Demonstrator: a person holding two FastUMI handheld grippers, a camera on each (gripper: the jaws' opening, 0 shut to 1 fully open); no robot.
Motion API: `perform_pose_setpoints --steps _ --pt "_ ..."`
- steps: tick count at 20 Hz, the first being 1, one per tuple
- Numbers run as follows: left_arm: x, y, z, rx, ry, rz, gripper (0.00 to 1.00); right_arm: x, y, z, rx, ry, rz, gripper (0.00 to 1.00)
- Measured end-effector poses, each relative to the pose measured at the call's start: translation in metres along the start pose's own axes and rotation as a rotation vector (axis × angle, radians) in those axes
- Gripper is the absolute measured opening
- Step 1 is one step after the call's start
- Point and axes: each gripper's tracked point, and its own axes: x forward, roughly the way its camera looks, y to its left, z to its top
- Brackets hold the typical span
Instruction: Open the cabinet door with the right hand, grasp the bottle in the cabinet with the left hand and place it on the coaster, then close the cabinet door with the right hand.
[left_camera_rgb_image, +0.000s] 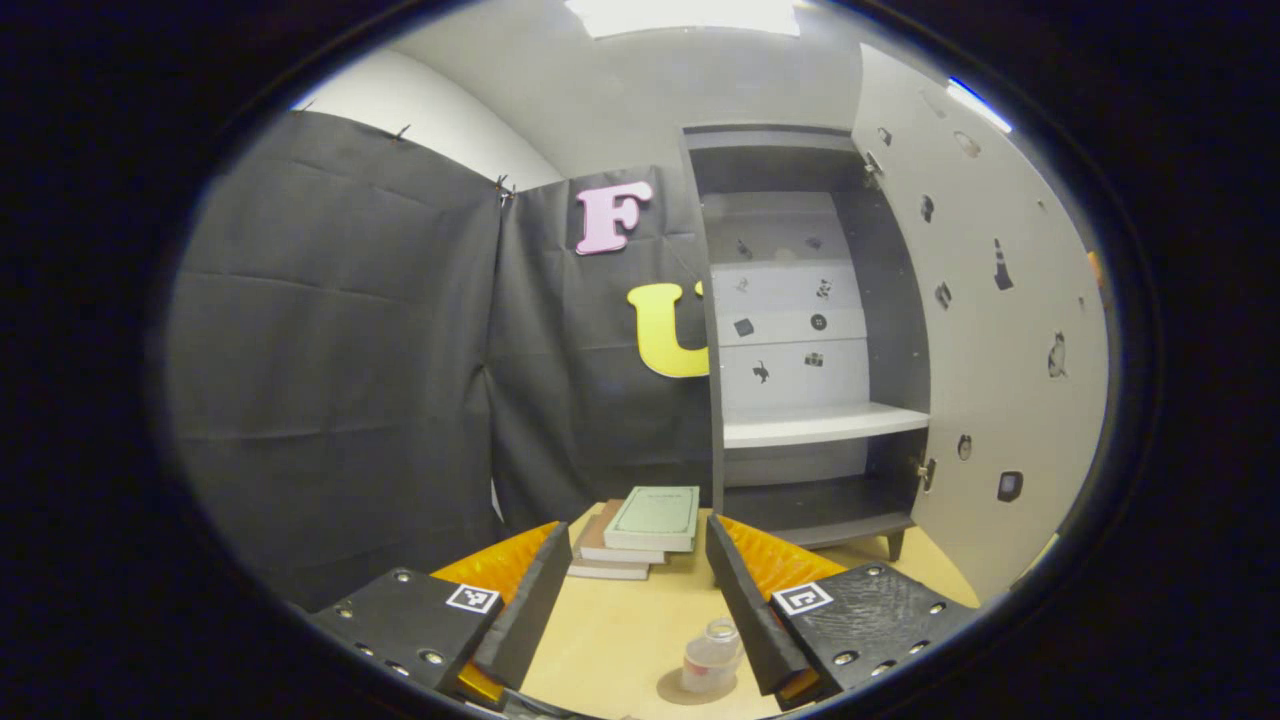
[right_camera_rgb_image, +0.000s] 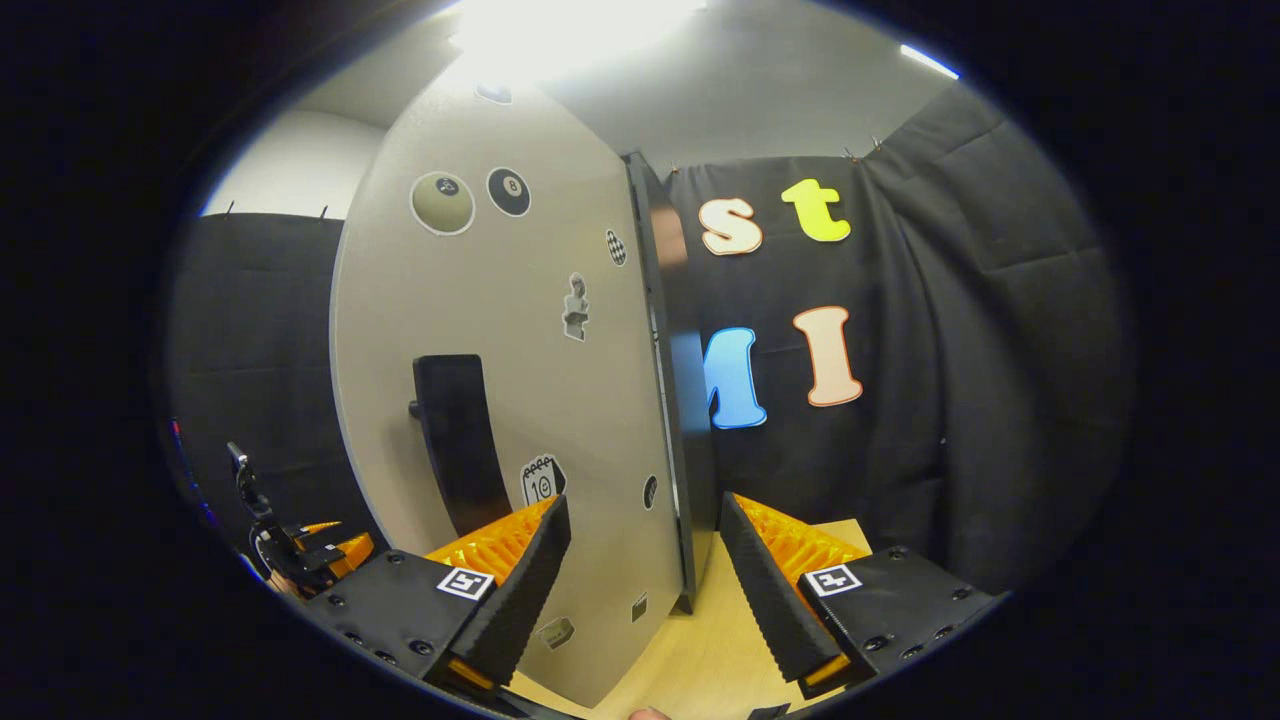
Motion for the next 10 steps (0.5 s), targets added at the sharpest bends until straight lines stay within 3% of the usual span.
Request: perform_pose_setpoints --steps 10 --pt "0.017 0.054 -0.012 -0.021 -0.001 -0.013 0.81 0.025 0.078 -0.008 -0.019 0.02 0.055 0.97"
